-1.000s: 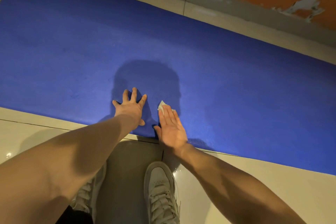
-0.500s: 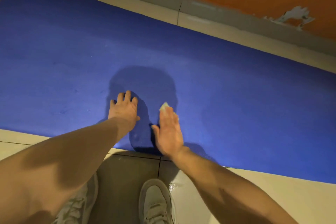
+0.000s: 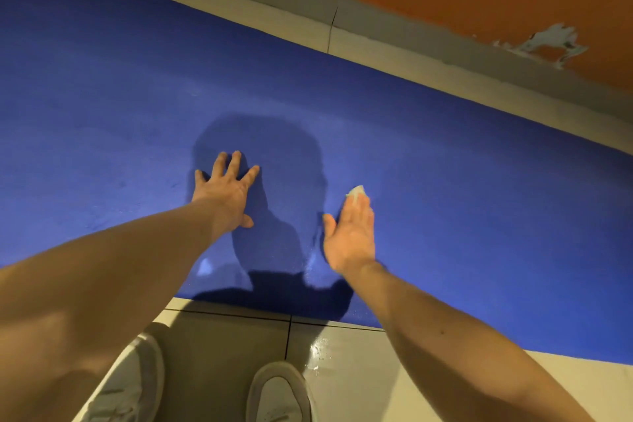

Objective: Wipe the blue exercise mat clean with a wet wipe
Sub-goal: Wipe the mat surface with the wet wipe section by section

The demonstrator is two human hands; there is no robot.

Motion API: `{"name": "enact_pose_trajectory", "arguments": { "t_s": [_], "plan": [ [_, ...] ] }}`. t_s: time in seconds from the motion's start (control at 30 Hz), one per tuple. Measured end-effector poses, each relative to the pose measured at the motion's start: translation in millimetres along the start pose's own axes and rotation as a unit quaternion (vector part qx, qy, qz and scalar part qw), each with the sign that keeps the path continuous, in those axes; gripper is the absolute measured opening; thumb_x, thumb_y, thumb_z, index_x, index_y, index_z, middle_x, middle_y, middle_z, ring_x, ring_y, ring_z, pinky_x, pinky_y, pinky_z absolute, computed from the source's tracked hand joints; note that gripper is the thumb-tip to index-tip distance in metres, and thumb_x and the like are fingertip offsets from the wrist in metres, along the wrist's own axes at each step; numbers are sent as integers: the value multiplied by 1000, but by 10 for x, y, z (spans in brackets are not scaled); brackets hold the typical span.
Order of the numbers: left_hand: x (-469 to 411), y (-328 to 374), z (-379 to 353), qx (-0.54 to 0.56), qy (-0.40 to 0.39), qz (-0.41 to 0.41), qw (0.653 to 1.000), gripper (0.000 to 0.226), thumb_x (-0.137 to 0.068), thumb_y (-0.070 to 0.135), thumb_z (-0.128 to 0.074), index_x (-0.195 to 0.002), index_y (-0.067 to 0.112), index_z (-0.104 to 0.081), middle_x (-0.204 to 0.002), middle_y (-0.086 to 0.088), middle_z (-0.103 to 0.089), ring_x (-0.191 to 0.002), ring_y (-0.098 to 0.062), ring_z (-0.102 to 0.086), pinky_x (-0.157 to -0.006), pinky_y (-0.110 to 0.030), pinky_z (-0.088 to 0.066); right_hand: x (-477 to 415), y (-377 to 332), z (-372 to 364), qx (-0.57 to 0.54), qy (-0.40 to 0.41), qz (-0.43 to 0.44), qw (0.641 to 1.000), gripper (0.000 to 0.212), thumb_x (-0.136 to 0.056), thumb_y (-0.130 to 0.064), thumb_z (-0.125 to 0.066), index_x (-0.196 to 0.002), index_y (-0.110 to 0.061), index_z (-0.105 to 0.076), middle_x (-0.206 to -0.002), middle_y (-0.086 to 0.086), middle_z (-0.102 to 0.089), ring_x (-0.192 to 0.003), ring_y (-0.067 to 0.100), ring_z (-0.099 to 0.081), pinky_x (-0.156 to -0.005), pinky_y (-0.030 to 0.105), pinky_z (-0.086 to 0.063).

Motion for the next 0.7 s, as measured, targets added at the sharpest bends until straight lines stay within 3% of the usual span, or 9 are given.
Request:
{"name": "enact_pose_trajectory", "arguments": {
  "t_s": [0.07, 0.2, 0.27, 0.37, 0.47, 0.53, 0.6, 0.7],
  "plan": [
    [-22, 15, -13, 11, -21, -3, 1000, 117, -82, 60, -71, -157, 33, 15, -163, -6, 26, -151, -35, 15, -118, -63, -17, 165, -428, -103, -26, 7, 70, 997, 79, -104, -40, -46, -162, -3, -6, -169, 10, -5, -156, 28, -3, -128, 43, -4],
    [-18, 17, -17, -11, -27, 0, 1000, 116, -83, 62, -69, -157, 34, 15, -163, -6, 26, -151, -36, 13, -118, -62, -20, 382, -928, -347, 4, -47, 206, 977, 74, -107, -47, -30, -163, -9, -1, -171, 4, 10, -156, 19, 15, -128, 39, 5],
    [-22, 14, -10, -14, -30, 0, 999, 116, -83, 63, -69, -157, 35, 16, -162, -5, 26, -151, -36, 13, -118, -62, -21, 266, -822, -319, 48, -49, 231, 970, 73, -107, -46, -33, -164, -13, -2, -171, 0, 8, -157, 18, 12, -128, 38, 2],
    [-25, 10, -2, -15, -40, -4, 999, 116, -83, 63, -68, -157, 34, 17, -162, -6, 27, -151, -36, 13, -118, -62, -20, -110, -352, -18, 46, -7, 153, 987, 74, -105, -45, -42, -163, -16, -8, -171, -1, -5, -157, 25, -5, -128, 35, -2],
    [-20, 16, 0, -19, -44, -5, 999, 116, -83, 62, -68, -157, 35, 17, -162, -6, 27, -151, -36, 14, -118, -62, -20, -397, 176, 119, 134, -33, 22, 990, 73, -108, -51, -18, -162, -11, 11, -170, 2, 17, -157, 26, 13, -127, 40, 4],
    [-30, 20, -2, -21, -47, -3, 999, 116, -83, 62, -69, -157, 35, 17, -162, -6, 27, -151, -36, 14, -118, -61, -21, -457, 248, 137, 116, -42, -30, 992, 76, -107, -53, -14, -160, -7, 15, -168, 6, 23, -155, 26, 19, -127, 42, 6],
    [-47, 10, -1, -19, -49, 0, 999, 116, -83, 62, -69, -157, 36, 17, -162, -6, 28, -151, -36, 14, -117, -62, -22, -412, 19, 77, 44, -18, -23, 999, 79, -108, -50, -24, -160, -3, 13, -169, 9, 20, -156, 27, 18, -127, 42, 7],
    [-40, 8, 6, -15, -53, 5, 998, 117, -82, 62, -70, -157, 36, 17, -162, -6, 28, -151, -36, 14, -117, -62, -22, -129, -656, -132, -61, -20, 85, 994, 83, -103, -49, -37, -162, -6, 2, -171, 10, 5, -157, 28, 5, -127, 42, 2]
  ]
}}
Point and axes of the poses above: each hand's wrist, its own x-axis away from the middle knuckle, its own z-axis out of the back of the hand, y = z × x, the point moved 9 cm from there along -x, towards the middle knuckle
